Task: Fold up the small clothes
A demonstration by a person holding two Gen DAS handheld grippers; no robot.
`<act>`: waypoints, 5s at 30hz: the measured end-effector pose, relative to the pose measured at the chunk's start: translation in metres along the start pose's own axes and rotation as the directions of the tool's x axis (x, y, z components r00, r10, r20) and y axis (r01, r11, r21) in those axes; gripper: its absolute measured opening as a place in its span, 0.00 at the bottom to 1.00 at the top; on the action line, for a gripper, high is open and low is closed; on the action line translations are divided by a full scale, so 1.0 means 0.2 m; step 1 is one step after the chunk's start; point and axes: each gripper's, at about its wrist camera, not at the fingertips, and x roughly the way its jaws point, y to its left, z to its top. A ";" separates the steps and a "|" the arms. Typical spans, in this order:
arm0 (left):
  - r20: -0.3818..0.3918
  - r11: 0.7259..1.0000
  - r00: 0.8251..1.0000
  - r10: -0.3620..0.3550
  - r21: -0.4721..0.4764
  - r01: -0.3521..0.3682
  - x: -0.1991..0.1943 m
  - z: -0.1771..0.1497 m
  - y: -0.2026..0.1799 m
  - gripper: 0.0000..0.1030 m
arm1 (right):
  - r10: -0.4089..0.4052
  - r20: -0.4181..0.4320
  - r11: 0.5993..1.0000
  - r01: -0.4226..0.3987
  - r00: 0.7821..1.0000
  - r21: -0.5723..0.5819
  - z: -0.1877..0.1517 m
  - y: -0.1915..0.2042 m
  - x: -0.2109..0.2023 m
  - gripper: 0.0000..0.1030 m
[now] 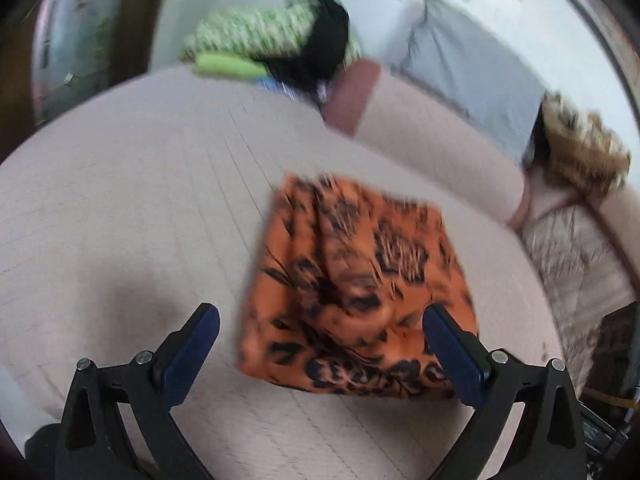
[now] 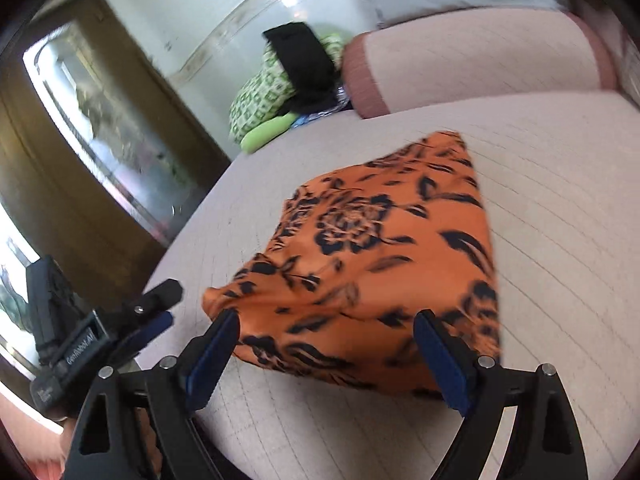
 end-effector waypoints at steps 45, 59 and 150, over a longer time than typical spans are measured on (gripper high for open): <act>-0.060 0.967 0.978 0.202 0.171 -0.189 0.32 0.03 -0.03 0.69 | 0.296 -0.101 0.830 -0.203 0.950 0.520 0.19 -0.59 0.12 0.88; -0.084 0.988 0.988 0.127 0.097 -0.118 0.38 0.02 0.12 0.75 | 0.105 -0.150 0.941 -0.049 0.983 0.335 0.28 -0.45 0.11 0.71; -0.144 0.980 0.978 0.152 0.148 -0.130 0.08 -0.05 0.14 0.61 | 0.064 -0.112 0.991 -0.049 0.992 0.126 -0.07 -0.17 -0.24 0.86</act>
